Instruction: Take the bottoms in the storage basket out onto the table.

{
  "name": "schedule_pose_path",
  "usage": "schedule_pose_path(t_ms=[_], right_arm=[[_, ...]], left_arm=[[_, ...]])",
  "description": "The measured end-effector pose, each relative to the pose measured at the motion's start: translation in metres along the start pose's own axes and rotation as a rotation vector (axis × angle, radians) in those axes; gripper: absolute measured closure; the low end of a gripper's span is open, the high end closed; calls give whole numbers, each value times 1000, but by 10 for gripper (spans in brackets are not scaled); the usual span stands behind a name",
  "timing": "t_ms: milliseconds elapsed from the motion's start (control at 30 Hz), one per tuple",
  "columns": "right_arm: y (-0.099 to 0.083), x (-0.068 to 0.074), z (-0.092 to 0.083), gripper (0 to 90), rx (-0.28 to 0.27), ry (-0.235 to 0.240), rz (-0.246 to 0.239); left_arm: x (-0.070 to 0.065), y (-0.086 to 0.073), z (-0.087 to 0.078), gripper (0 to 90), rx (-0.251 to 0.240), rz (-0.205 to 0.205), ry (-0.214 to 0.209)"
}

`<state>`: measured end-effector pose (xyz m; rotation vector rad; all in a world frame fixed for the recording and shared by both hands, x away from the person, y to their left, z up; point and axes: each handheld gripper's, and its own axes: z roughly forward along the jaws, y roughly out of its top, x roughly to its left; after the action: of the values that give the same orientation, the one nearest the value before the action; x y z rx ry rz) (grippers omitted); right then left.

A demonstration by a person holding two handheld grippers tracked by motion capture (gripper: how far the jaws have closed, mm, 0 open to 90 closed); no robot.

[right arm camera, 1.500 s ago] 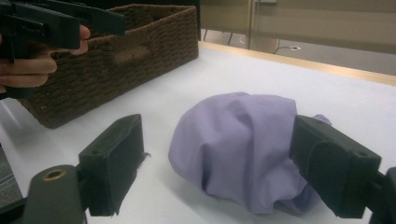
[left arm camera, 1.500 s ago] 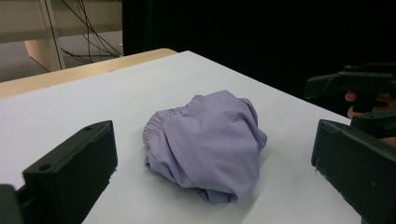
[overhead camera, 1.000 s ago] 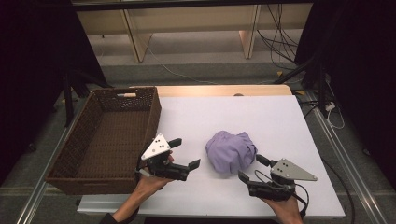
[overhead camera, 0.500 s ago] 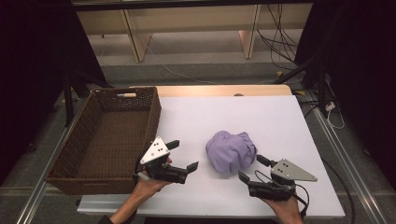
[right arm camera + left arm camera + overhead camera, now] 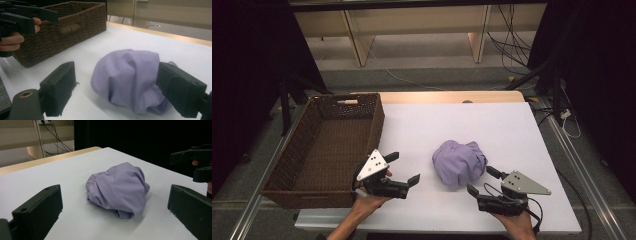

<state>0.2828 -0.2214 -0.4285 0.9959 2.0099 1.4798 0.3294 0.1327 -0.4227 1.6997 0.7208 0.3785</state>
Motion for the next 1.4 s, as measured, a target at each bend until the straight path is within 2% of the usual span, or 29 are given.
schedule_pose_path(t_ms=[300, 500, 1400], right_arm=[[0, 1, 0, 171, 5, -2, 5], [-1, 0, 0, 171, 4, -2, 6], [-1, 0, 0, 170, 3, -1, 6]], left_arm=[[-6, -2, -1, 0, 4, 8, -8], [-5, -1, 0, 0, 4, -2, -4], [-7, -1, 1, 0, 12, 0, -17]])
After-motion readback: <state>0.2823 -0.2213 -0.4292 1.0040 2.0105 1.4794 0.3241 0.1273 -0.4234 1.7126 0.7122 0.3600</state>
